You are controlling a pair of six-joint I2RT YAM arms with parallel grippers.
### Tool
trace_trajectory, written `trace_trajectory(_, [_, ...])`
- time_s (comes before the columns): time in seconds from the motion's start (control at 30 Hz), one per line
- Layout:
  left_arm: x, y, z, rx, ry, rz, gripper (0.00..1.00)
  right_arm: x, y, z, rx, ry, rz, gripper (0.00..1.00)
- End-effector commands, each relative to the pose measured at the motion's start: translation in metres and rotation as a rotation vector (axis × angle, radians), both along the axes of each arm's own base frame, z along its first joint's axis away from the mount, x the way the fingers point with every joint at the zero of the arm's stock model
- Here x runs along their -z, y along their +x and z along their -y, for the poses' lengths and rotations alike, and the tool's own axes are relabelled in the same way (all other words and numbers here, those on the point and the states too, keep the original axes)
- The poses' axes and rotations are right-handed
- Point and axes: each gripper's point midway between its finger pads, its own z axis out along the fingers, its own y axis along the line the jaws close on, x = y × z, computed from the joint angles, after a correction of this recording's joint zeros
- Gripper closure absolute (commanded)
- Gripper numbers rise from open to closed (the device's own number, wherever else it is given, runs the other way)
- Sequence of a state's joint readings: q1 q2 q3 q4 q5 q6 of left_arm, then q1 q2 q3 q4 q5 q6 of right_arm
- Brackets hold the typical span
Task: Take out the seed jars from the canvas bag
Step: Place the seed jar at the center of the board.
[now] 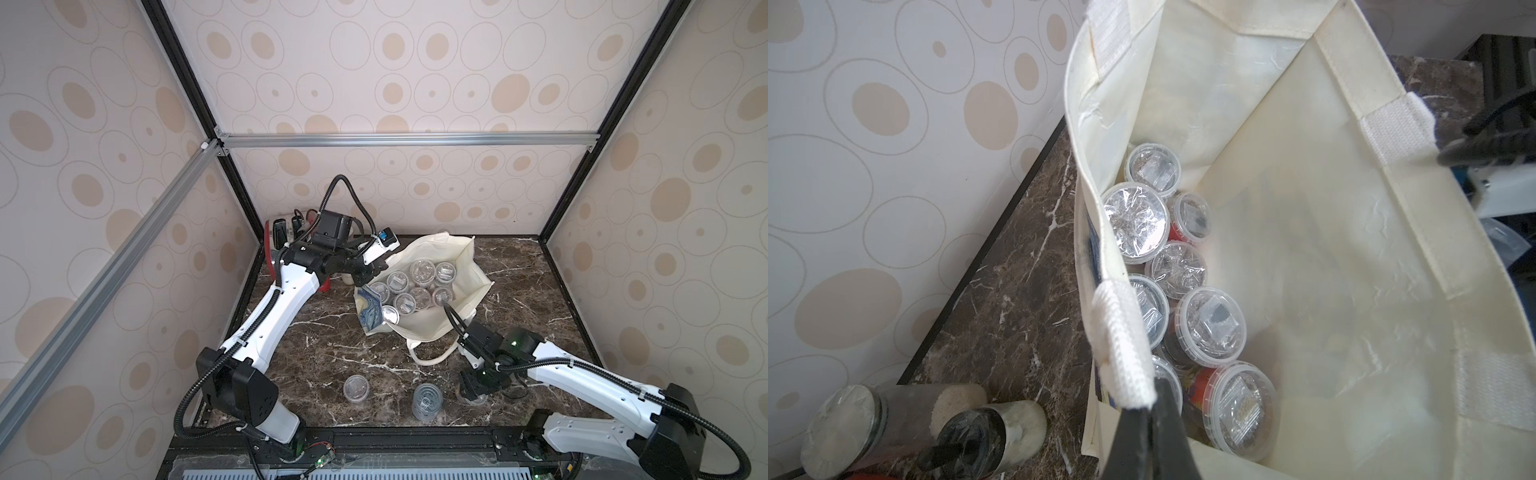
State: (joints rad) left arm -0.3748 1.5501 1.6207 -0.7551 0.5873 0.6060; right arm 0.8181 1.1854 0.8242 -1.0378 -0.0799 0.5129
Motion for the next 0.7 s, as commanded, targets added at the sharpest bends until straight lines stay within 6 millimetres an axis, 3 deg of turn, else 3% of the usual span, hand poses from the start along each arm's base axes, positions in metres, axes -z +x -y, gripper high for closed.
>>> trace_trajectory(0.0, [-0.006,-0.017,-0.003,0.038,-0.012,-0.011,1.00,-0.001,0.012,-0.001,0.017,-0.050,0.022,0.30])
trace_trajectory(0.1, [-0.005,-0.022,-0.003,0.054,-0.009,-0.016,1.00,0.000,0.011,-0.007,0.006,-0.034,0.000,0.22])
trace_trajectory(0.23, [-0.004,-0.026,-0.002,0.071,-0.015,-0.024,1.00,-0.009,0.012,-0.010,-0.017,0.006,0.030,0.01])
trace_trajectory(0.37, [-0.005,-0.026,-0.001,0.075,-0.016,-0.025,1.00,-0.029,0.011,-0.022,-0.052,0.128,0.080,0.00])
trace_trajectory(0.5, [-0.003,-0.027,0.000,0.084,-0.022,-0.029,1.00,-0.062,0.014,-0.031,-0.113,0.240,0.176,0.00])
trace_trajectory(0.67, [-0.001,-0.026,-0.001,0.085,-0.009,-0.028,1.00,-0.135,0.021,-0.073,-0.210,0.447,0.220,0.03])
